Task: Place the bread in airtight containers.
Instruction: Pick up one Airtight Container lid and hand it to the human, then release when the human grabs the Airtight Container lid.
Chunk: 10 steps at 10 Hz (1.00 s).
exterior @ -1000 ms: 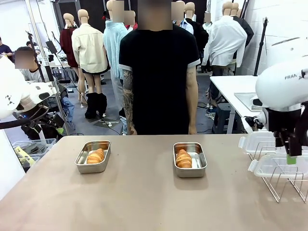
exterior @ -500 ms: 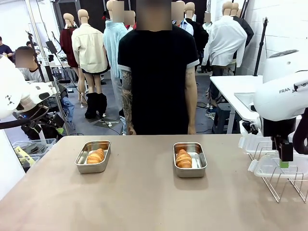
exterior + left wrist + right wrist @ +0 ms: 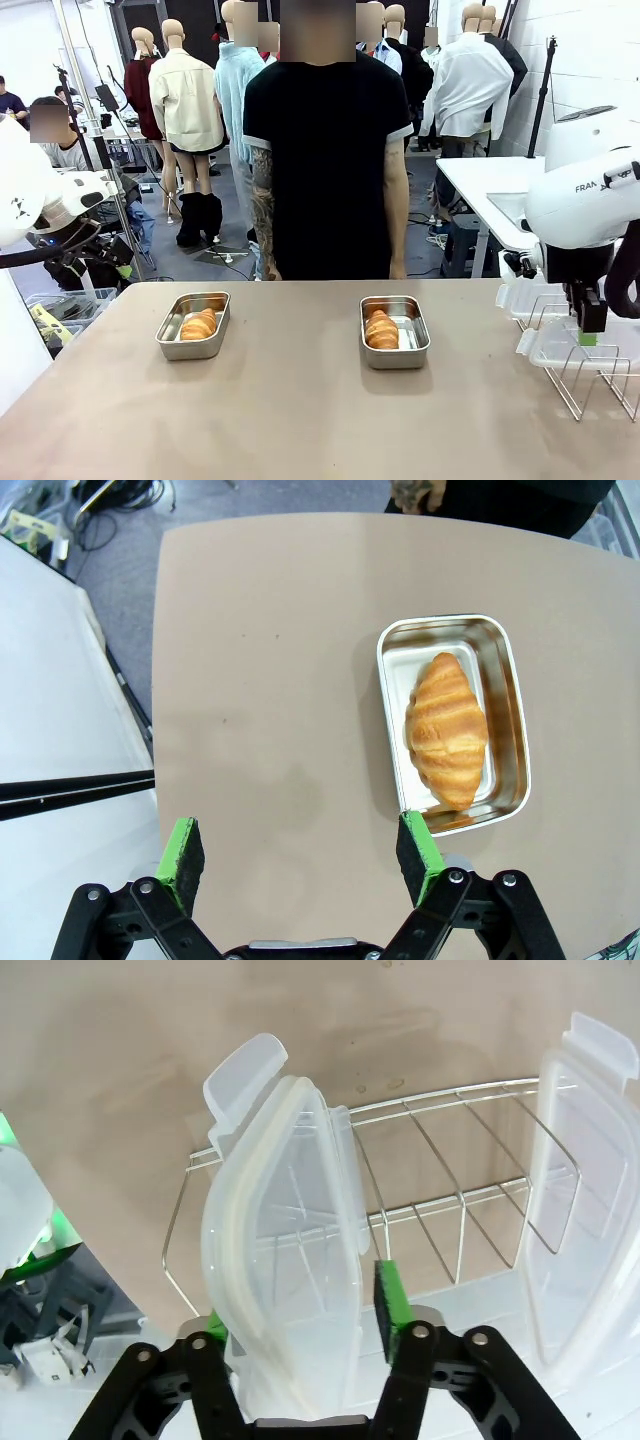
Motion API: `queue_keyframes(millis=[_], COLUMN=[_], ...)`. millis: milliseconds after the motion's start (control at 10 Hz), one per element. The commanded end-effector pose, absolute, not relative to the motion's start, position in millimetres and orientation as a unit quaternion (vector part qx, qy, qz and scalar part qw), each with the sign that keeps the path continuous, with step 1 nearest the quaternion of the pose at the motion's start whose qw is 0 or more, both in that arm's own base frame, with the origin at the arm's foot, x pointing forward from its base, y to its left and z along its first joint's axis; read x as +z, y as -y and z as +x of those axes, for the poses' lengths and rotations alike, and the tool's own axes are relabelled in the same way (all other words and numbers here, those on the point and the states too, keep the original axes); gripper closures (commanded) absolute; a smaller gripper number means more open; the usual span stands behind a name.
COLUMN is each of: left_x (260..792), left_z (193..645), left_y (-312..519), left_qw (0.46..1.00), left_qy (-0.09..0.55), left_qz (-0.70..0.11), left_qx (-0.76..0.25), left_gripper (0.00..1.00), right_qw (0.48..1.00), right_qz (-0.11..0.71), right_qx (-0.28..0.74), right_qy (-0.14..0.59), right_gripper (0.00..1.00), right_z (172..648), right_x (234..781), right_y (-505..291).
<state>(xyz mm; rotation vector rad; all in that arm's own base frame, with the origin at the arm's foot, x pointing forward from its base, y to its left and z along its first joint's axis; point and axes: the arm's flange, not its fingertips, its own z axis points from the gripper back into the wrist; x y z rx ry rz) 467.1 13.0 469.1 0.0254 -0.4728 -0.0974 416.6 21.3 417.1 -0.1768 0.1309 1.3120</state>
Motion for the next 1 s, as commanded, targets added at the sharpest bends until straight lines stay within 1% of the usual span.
queue_keyframes(millis=[0, 100, 900], left_x=[468.7, 468.7, 468.7], left_z=[468.4, 468.4, 468.4], left_y=[-13.9, -13.9, -13.9], left_qw=[0.970, 0.970, 0.970], left_qy=[0.240, 0.240, 0.240], left_qz=[0.010, 0.010, 0.010], left_qx=[-0.039, -0.039, -0.039], left_gripper=[0.00, 0.00, 0.00], right_qw=[0.790, 0.789, 0.775], right_qz=[-0.082, -0.083, -0.078], right_qx=[0.604, 0.605, 0.621], right_qy=[-0.066, -0.067, -0.080], right_gripper=[0.93, 1.00, 1.00], right_z=[418.3, 418.8, 416.9], right_x=[421.0, 421.9, 425.7], right_y=[-24.1, -23.7, -27.2])
